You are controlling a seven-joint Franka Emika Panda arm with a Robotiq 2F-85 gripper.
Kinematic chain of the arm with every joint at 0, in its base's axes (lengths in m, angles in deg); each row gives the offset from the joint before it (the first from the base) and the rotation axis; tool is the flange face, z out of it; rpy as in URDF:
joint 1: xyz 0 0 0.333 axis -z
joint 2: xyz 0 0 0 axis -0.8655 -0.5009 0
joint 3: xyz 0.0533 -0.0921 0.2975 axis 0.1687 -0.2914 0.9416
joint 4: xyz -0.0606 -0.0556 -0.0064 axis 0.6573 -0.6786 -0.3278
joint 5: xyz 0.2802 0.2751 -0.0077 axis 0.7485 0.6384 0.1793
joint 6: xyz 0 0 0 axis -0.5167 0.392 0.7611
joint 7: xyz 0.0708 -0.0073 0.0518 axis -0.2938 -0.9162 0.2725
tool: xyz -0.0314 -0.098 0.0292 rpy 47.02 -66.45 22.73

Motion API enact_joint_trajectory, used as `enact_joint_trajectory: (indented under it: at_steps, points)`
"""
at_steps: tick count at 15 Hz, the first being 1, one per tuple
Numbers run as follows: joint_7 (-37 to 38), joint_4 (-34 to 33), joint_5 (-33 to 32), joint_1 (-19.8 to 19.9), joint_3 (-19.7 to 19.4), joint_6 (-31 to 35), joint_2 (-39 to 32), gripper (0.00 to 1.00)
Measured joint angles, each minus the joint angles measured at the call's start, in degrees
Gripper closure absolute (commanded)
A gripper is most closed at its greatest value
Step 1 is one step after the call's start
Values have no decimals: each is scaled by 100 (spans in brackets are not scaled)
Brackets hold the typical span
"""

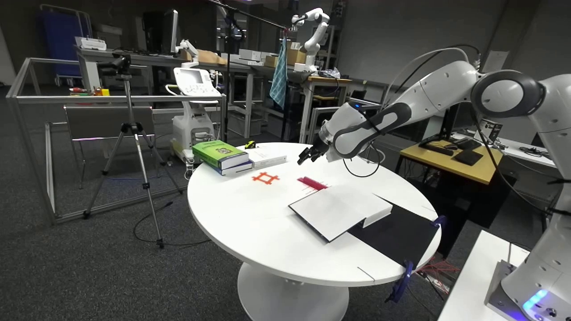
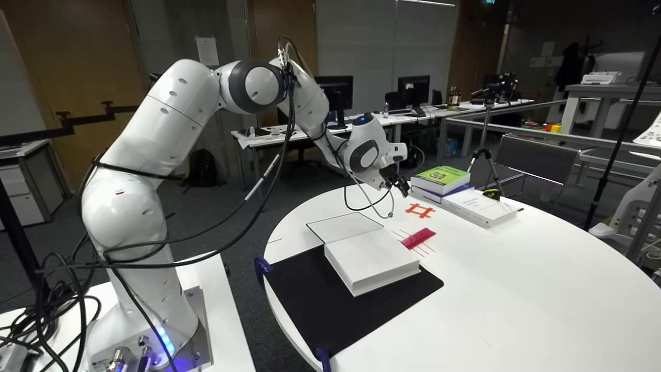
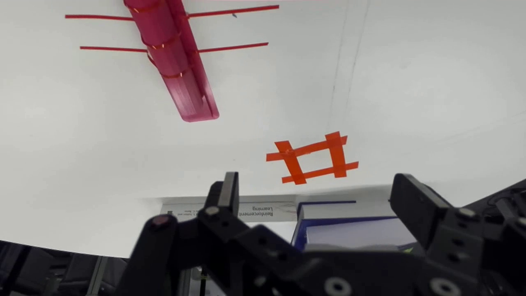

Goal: Close the book

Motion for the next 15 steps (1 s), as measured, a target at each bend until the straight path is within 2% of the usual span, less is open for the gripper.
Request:
enact_joint_trajectory:
  at_steps: [5, 11, 15]
  points:
    - [500, -75, -145, -368, -445, -484, -233, 0]
    - [925, -310, -207, -480, -441, -1672, -236, 0]
    - [975, -341, -310, -465, -432, -1740, -258, 0]
